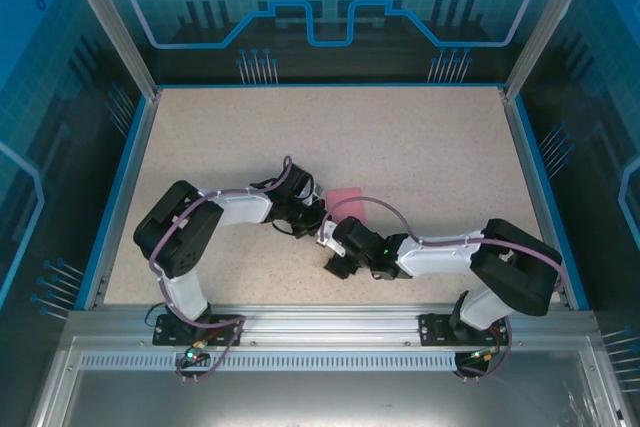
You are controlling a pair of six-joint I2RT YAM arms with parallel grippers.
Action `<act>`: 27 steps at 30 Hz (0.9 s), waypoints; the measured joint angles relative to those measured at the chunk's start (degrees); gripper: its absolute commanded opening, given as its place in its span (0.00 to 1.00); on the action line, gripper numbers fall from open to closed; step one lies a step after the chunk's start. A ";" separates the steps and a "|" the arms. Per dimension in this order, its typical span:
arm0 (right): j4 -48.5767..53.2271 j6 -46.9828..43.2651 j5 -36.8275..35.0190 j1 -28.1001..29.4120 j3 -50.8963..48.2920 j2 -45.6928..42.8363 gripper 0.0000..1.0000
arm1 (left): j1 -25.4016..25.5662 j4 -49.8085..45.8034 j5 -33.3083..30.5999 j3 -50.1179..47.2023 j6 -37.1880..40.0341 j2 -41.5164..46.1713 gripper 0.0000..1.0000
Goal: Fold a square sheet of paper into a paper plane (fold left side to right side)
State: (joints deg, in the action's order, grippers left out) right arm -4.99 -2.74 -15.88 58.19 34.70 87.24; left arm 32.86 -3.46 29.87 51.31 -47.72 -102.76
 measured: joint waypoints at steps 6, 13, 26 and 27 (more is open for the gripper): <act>-0.20 -0.85 -0.20 -0.09 0.24 0.44 0.52 | -0.11 0.22 -0.02 0.02 -0.37 0.00 0.00; -0.17 -1.07 0.28 -0.13 -0.20 -0.92 0.19 | -0.04 0.33 -0.02 0.07 -0.39 0.00 0.00; 1.33 0.33 9.14 -4.68 -0.20 -1.88 0.00 | -0.76 -3.41 -0.11 0.72 1.99 0.98 0.24; 1.70 0.42 10.34 -5.22 -0.20 -1.88 0.00 | -1.16 -4.31 -0.26 0.72 2.64 1.70 0.25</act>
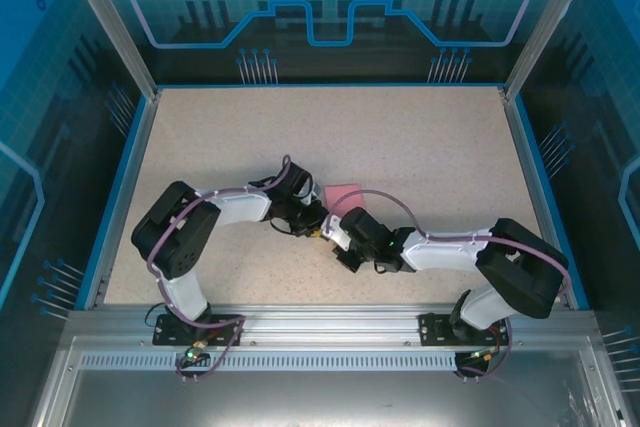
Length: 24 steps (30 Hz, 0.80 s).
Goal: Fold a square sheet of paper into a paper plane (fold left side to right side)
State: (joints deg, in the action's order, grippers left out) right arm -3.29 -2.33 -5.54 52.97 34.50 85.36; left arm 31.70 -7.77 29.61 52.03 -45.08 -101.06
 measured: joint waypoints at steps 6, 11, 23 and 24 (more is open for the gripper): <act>1.95 1.27 6.58 -3.13 0.02 0.00 0.00 | -2.62 -4.26 -0.39 0.39 3.21 5.57 0.15; 3.52 2.12 10.73 -5.01 0.72 0.00 0.01 | -2.69 -5.60 0.50 5.07 5.01 4.13 0.10; 4.13 3.48 16.55 -7.50 1.62 0.11 0.01 | -0.39 -11.37 0.63 27.04 10.32 -17.44 0.06; 4.20 3.63 16.96 -7.78 1.62 0.11 0.02 | -0.39 -11.76 0.63 27.08 10.58 -18.25 0.06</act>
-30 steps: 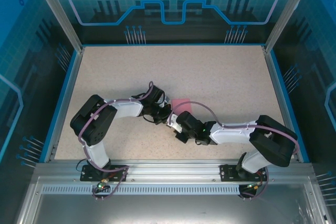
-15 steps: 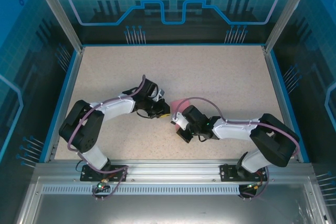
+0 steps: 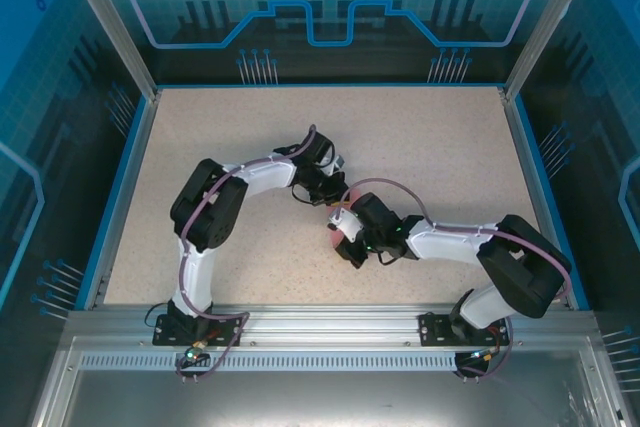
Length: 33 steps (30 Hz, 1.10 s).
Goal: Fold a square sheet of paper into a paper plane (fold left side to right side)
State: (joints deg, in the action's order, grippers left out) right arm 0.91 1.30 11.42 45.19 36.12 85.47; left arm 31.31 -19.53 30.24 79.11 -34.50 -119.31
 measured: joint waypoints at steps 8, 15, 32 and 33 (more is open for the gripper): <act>1.14 2.19 4.31 -3.50 0.26 0.02 0.02 | 0.46 -1.14 0.04 1.09 0.68 -3.28 0.05; 1.60 4.81 6.95 -7.02 0.33 0.02 0.02 | 1.25 -1.01 -0.42 1.62 1.70 -3.65 0.05; 3.41 9.94 7.48 -15.30 1.99 2.54 0.02 | 2.19 -1.22 -1.92 2.16 2.12 -3.76 0.05; 3.69 10.10 7.45 -15.63 2.16 2.75 0.02 | 2.19 -1.20 -1.95 2.19 2.12 -3.76 0.05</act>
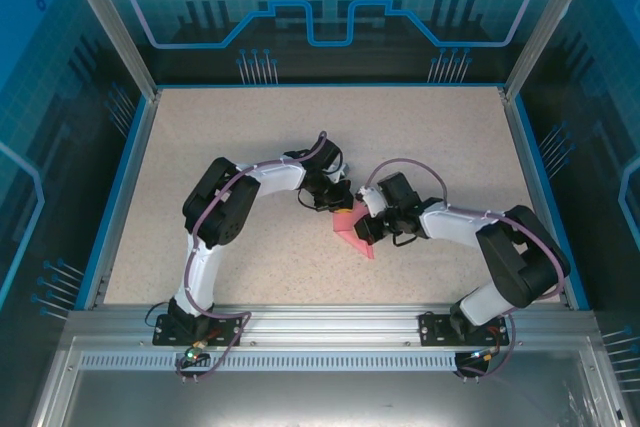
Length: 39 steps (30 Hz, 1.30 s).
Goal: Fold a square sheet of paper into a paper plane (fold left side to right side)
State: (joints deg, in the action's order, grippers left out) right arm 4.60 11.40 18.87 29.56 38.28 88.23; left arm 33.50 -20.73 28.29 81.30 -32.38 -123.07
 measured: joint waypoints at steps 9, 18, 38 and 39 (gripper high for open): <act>1.01 0.22 -0.46 -1.25 0.85 0.70 0.03 | 0.09 -0.20 -0.17 0.20 0.00 0.00 0.05; 1.49 0.22 -0.52 -1.88 1.49 1.25 0.03 | 0.22 -0.44 -0.57 0.31 0.00 0.00 0.05; 2.08 0.24 -1.95 -2.25 1.92 3.54 0.03 | 0.22 -0.46 -0.59 0.31 0.02 0.00 0.05; 2.08 0.24 -1.99 -2.25 1.92 3.58 0.03 | 0.22 -0.46 -0.59 0.31 0.00 0.00 0.05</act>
State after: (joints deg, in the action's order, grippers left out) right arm 6.68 11.64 16.88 27.31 40.21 91.81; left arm 33.71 -21.19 27.70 81.60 -32.38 -123.07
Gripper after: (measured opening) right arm 0.045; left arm 0.048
